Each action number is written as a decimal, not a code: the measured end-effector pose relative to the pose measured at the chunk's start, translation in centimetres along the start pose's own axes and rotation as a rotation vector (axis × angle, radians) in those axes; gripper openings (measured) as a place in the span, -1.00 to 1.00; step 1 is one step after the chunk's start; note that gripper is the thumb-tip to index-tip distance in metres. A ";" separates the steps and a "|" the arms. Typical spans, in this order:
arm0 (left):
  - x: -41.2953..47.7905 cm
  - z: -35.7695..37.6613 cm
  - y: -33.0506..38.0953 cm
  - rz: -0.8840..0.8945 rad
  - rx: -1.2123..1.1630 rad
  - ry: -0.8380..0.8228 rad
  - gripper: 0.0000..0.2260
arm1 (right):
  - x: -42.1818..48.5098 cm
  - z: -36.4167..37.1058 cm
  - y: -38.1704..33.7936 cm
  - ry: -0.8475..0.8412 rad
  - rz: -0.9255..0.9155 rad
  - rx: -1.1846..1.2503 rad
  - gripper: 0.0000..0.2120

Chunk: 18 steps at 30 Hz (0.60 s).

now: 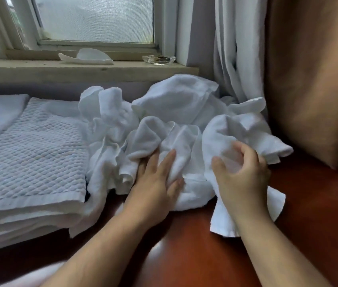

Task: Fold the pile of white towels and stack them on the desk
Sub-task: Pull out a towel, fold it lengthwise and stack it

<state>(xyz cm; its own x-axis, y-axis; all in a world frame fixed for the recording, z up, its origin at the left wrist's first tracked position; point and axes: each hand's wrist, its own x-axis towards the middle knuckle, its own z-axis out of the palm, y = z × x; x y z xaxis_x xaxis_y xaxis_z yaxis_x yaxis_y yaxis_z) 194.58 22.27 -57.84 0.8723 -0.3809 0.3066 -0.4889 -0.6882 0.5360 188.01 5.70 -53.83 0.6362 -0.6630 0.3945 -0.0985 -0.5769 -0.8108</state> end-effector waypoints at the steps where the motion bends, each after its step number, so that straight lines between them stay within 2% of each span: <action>1: -0.2 -0.2 -0.2 0.020 -0.014 0.024 -0.40 | 0.2 0.0 0.3 -0.077 0.065 -0.058 -0.34; 2: -0.4 -0.4 -0.2 0.035 -0.034 0.044 -0.41 | 0.3 -0.1 0.5 -0.139 0.102 -0.095 -0.26; 3: -0.6 -0.7 -0.2 0.040 -0.054 0.062 -0.43 | 0.5 -0.1 0.9 -0.183 0.120 -0.100 -0.27; 4: -0.8 -1.0 -0.1 0.037 -0.068 0.076 -0.44 | 0.6 -0.1 1.1 -0.203 0.119 -0.054 -0.40; 6: -1.1 -1.1 0.1 0.038 -0.054 0.102 -0.46 | 0.9 0.0 1.5 -0.212 0.053 0.047 -0.82; 8: -1.4 -1.4 0.6 0.076 -0.030 0.148 -0.47 | 0.9 -0.2 1.4 -0.191 -0.017 0.139 -0.64; 10: -1.6 -2.0 1.1 0.176 -0.072 0.263 -0.56 | 0.9 -0.7 1.2 -0.085 -0.107 0.224 -0.56; 12: -1.7 -2.6 1.9 0.282 -0.231 0.378 -0.65 | 0.5 -1.5 0.3 -0.041 -0.129 0.415 -0.63; 13: -1.6 -2.6 2.2 0.296 -0.391 0.368 -0.66 | 0.6 -2.0 0.0 -0.062 -0.099 0.583 -0.72; 15: -1.8 -2.5 3.3 0.158 -0.793 0.181 -0.56 | 0.6 -3.2 -0.3 -0.228 0.044 0.962 -0.85; 18: -1.8 -2.7 4.5 -0.199 -1.186 -0.161 -0.29 | -0.5 -4.5 -0.9 -0.734 0.270 1.390 -0.79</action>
<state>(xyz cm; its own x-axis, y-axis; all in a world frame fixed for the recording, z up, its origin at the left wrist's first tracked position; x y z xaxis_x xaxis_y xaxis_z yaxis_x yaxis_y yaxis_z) 190.79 21.48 -53.82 0.8826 -0.4631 0.0808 0.0246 0.2171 0.9758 184.36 4.43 -51.35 0.9709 -0.0686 0.2293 0.2177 0.6509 -0.7273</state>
